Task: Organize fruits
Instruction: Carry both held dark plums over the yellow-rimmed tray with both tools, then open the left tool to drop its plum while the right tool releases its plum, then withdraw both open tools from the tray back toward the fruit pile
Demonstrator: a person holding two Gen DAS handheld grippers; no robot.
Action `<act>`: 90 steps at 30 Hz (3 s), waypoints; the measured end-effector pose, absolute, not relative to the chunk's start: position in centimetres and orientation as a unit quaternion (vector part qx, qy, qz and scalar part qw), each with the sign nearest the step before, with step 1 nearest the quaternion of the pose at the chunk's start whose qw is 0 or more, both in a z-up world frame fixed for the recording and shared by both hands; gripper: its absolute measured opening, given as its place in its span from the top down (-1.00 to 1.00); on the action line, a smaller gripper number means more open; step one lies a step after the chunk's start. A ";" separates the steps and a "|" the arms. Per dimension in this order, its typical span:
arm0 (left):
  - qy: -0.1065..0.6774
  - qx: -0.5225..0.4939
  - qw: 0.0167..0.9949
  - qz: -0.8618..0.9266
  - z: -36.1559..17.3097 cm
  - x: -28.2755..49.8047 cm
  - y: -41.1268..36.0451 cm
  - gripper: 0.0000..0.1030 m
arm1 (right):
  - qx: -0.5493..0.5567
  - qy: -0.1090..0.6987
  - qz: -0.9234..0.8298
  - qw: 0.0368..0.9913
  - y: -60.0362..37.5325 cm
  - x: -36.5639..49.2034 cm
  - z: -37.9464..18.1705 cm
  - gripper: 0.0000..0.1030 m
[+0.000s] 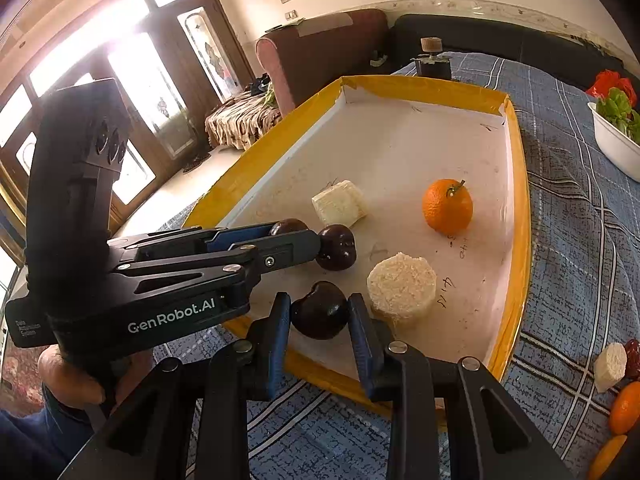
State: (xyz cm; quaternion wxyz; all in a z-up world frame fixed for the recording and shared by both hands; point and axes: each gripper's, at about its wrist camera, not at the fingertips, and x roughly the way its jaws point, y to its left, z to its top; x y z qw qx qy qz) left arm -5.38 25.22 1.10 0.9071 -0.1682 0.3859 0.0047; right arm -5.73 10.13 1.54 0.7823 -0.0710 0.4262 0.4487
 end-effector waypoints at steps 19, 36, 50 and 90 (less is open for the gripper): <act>0.365 -0.166 0.916 -0.001 1.7 -6.2 25.0 0.19 | -0.048 0.420 0.464 0.779 8.9 -6.0 2.1 0.24; 0.331 -0.173 0.928 -0.002 2.5 -7.2 25.1 0.07 | -0.004 0.389 0.465 0.795 6.3 -6.5 4.0 0.18; 0.320 -0.169 0.932 0.002 2.7 -7.4 24.9 -0.04 | 0.014 0.390 0.455 0.800 5.5 -5.9 4.0 0.13; 0.292 -0.198 0.935 0.000 3.1 -8.6 26.4 -0.40 | 0.105 0.391 0.371 0.835 -2.3 -2.8 7.3 0.05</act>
